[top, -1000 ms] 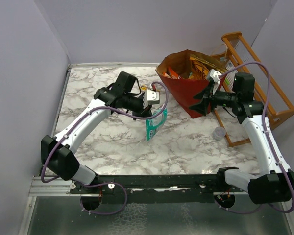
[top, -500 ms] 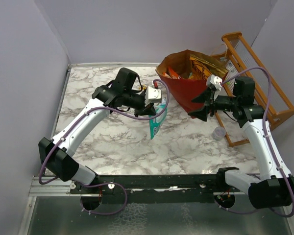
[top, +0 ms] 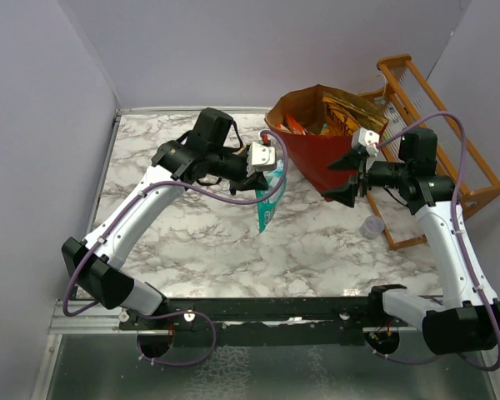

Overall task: Place the snacks into the paper bag
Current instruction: Place the snack in the paper bag.

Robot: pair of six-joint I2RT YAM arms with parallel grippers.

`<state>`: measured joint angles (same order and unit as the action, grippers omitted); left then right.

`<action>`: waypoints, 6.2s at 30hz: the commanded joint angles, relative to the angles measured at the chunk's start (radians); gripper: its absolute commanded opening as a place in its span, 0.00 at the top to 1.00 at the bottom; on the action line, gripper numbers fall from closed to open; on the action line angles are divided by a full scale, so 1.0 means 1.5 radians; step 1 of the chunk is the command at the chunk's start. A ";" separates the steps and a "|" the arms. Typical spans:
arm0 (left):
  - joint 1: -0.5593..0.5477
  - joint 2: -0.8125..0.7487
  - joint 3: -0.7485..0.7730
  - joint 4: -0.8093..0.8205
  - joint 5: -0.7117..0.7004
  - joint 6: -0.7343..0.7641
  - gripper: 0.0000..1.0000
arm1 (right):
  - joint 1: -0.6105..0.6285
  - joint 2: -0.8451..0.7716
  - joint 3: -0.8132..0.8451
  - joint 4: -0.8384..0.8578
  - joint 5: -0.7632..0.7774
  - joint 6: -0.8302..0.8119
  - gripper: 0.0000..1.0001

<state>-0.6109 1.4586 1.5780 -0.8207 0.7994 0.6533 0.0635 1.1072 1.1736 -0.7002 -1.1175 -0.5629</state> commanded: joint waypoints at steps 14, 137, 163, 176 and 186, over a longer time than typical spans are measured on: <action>-0.005 -0.015 0.045 0.005 0.121 -0.022 1.00 | 0.084 0.077 0.074 -0.004 -0.016 -0.039 0.24; 0.215 -0.168 -0.078 0.010 -0.064 0.049 0.24 | 0.139 0.366 0.399 0.257 0.724 0.144 0.99; 0.216 -0.159 -0.100 0.029 -0.052 0.041 0.23 | 0.169 0.452 0.380 0.173 0.807 0.127 0.86; 0.216 -0.155 -0.146 0.083 -0.080 0.003 0.23 | 0.169 0.427 0.395 0.145 0.785 0.120 0.48; 0.215 -0.149 -0.198 0.173 -0.175 -0.076 0.20 | 0.169 0.368 0.381 0.116 0.733 0.126 0.35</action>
<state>-0.2935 1.2301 1.3025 -0.6567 0.6270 0.6197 0.3141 1.7409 1.7485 -0.5014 0.0463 -0.3790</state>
